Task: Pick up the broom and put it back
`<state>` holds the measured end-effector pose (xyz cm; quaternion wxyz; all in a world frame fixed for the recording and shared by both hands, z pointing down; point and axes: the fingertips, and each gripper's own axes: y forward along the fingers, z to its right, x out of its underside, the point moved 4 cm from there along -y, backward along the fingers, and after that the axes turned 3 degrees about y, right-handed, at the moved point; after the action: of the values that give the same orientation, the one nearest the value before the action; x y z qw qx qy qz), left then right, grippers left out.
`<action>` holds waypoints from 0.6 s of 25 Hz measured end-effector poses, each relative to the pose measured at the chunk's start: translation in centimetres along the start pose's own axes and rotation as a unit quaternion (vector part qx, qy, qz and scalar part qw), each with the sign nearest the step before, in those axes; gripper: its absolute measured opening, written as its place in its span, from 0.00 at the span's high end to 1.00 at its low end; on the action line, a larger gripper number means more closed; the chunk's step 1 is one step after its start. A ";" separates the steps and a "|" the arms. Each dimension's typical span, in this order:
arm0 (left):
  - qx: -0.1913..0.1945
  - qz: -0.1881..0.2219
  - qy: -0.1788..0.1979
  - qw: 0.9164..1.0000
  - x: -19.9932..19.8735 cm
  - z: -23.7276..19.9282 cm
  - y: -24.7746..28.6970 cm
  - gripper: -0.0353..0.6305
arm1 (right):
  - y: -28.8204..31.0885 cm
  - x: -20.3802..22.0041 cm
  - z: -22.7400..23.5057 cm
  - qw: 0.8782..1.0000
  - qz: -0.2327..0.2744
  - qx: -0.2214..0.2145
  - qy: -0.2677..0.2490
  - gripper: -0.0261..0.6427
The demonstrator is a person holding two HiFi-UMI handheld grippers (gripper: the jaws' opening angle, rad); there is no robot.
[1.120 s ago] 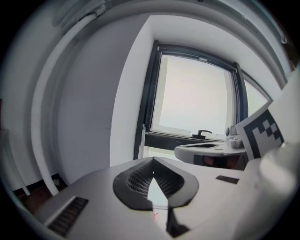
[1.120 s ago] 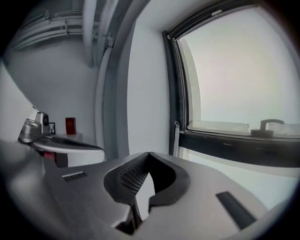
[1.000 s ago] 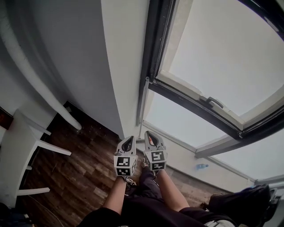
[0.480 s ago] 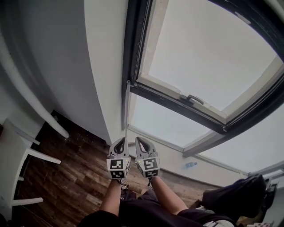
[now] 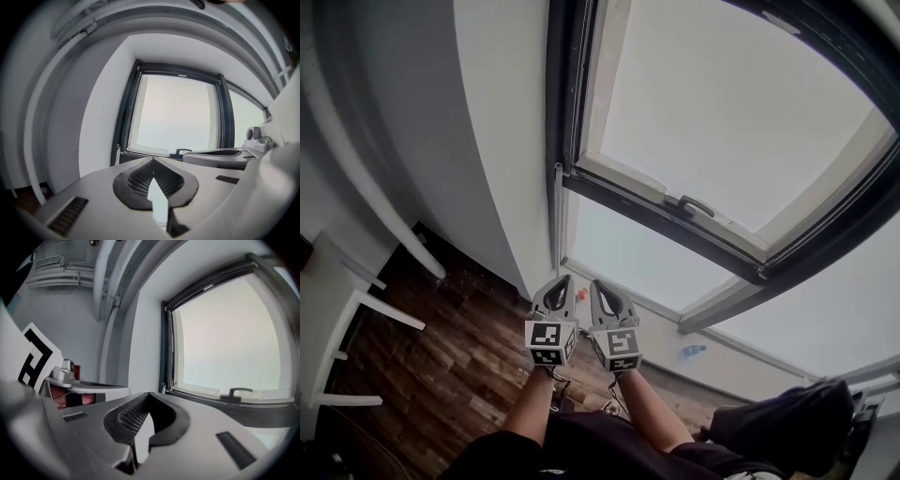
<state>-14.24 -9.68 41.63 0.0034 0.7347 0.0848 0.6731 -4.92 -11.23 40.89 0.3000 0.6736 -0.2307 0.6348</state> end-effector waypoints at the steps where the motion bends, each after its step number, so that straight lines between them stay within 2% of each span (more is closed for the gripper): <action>1: 0.001 0.003 0.004 1.000 -0.2 0.9 0.0 0.94 | -0.7 -0.1 0.5 1.000 0.003 0.000 0.000 0.93; 9: 0.000 0.004 0.022 1.000 -0.3 6.5 -1.3 0.94 | -5.3 -0.1 3.1 1.000 0.018 -0.012 0.004 0.93; 15: -0.010 0.008 0.027 1.000 -0.6 7.7 -2.3 0.94 | -6.6 -0.5 3.4 0.999 0.024 -0.022 0.000 0.93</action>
<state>-6.95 -6.66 39.99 0.0030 0.7167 0.0723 0.6936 2.02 -8.95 39.64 0.2997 0.6613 -0.2609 0.6363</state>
